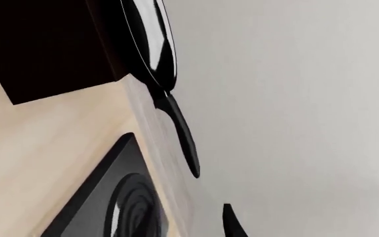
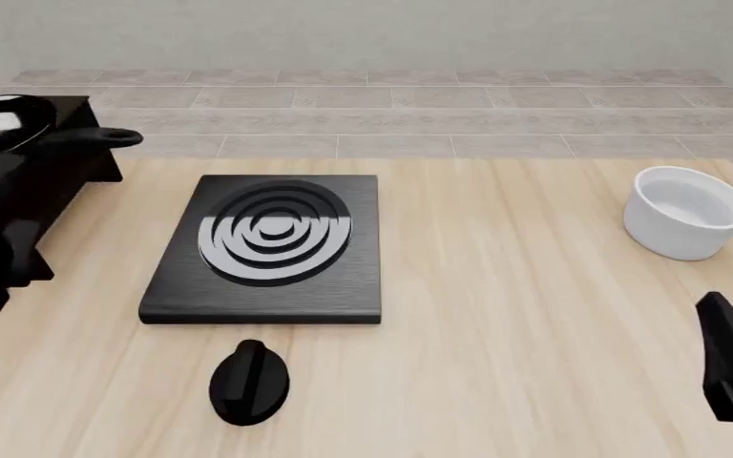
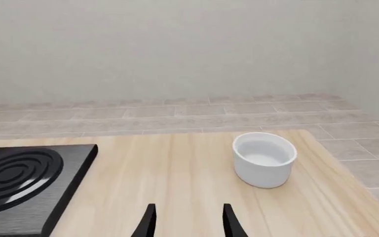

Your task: Put the frying pan on top of the cabinet.

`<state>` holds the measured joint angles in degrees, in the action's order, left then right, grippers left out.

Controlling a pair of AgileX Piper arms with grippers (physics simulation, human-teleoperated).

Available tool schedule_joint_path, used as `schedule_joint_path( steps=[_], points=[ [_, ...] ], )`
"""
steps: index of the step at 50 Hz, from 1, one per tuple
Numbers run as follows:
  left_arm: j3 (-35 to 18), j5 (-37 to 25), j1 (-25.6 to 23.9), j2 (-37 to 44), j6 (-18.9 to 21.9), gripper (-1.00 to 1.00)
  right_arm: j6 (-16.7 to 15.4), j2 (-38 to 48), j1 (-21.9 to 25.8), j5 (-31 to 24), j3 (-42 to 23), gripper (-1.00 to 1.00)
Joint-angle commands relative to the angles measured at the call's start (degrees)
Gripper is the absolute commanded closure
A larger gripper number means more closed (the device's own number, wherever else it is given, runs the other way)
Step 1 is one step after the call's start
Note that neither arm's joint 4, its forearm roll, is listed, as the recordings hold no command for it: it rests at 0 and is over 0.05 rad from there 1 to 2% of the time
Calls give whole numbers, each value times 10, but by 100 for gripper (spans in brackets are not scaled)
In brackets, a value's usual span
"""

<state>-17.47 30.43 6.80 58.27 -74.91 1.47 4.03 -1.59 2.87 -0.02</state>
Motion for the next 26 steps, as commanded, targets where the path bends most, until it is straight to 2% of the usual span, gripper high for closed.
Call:
schedule_joint_path(
  steps=[1, 6, 11, 12, 15, 16, 17, 18, 21, 22, 24, 26],
  points=[
    [55, -104, -20, -160, 23, -100, 1, -35, 1, -29, 0, -100],
    [75, -155, -30, -227, 43, -100, 1, -39, 0, -31, 0, -100],
    [71, -195, -39, -258, 83, -100, 1, -39, 2, -30, -1, -100],
    [65, -213, -39, -275, 110, -100, 0, -40, 4, -29, 0, -100],
    [76, -214, -40, -278, 111, -100, 1, -40, 3, -28, 0, -100],
    [67, -240, -40, -297, 138, -100, 1, -40, 3, -28, 0, -100],
    [71, -242, -44, -304, 139, -100, 1, -40, 3, -28, -1, -100],
    [60, -259, -49, -317, 163, -100, 1, -40, 4, -27, -1, -100],
    [62, -272, -49, -330, 179, -100, 1, -40, 5, -27, -2, -100],
    [55, -280, -56, -338, 200, -100, 1, -40, 5, -26, -2, -100],
    [65, -282, -58, -341, 210, -100, 1, -40, 6, -24, -1, -100],
    [56, -299, -59, -363, 239, -100, 1, -40, 6, -24, -2, -100]
  ],
)
